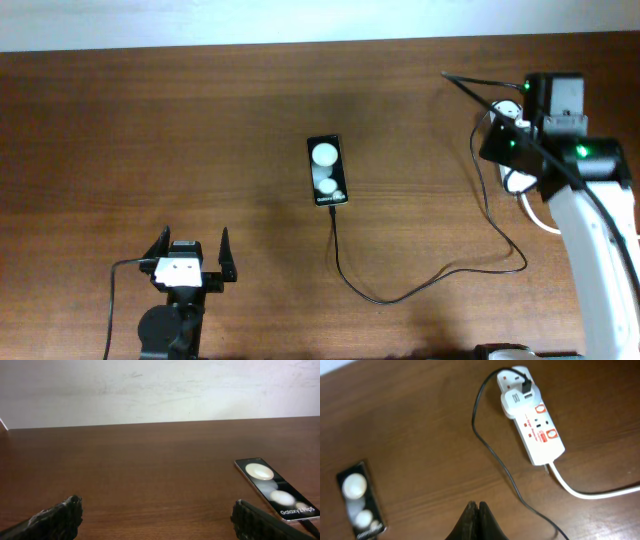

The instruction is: Plug charger to phone and switch on socket

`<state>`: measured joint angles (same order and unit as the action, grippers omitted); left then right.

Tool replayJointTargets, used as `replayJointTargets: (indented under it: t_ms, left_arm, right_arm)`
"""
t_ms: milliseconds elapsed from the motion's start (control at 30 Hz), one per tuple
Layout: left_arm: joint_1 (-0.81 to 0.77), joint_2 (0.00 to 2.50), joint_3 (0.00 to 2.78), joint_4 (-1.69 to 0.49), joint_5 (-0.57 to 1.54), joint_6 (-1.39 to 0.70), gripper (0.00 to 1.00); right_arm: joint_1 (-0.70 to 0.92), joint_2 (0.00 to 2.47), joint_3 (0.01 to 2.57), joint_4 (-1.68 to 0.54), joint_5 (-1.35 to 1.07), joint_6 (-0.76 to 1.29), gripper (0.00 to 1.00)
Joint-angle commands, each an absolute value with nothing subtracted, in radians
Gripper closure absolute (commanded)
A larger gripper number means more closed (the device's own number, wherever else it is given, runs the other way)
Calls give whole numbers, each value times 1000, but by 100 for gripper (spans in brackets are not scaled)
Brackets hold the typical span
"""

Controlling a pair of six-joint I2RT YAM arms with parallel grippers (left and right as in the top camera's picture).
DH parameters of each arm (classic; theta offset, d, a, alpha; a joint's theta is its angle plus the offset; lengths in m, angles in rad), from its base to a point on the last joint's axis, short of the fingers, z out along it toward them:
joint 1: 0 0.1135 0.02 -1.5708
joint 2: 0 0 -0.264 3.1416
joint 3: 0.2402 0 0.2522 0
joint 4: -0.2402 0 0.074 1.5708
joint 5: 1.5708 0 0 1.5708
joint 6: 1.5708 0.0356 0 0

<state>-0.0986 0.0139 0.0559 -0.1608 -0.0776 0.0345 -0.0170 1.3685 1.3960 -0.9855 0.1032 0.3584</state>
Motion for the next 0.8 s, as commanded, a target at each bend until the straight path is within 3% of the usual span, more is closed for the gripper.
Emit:
replayJointTargets:
  t_ms: [0,100,133,167,200,233,267,767]
  left_arm:
    - [-95,11,46,-158,-67,50,1]
    - [-95,11,46,-158,-67,50,1]
    - [-95,11,46,-158,-67,50,1]
    - [-95,11,46,-158,-67,50,1]
    - [-95,11,46,-158,-67,50,1]
    - [-95,11,46,-158,-67,50,1]
    - [-95,11,46,-158,-67,50,1]
    - [-95,11,46,-158,-67,50,1]
  right_arm:
    - [1,1270,1393,-1029,98,344,96]
    - [1,1196,1393,-1087,97,344,93]
    - [1,1175,1393,-1109,97,345,79]
    - [1,1151,1393,-1140,97,345,46]
    - [1,1142,1393,-1163,96,345,40]
    - [1,1131,1393,-1203,97,345,14]
    - [1,1127,1393,-1233,97,345,1]
    - [0,1138,1393,-1309,134,344,1]
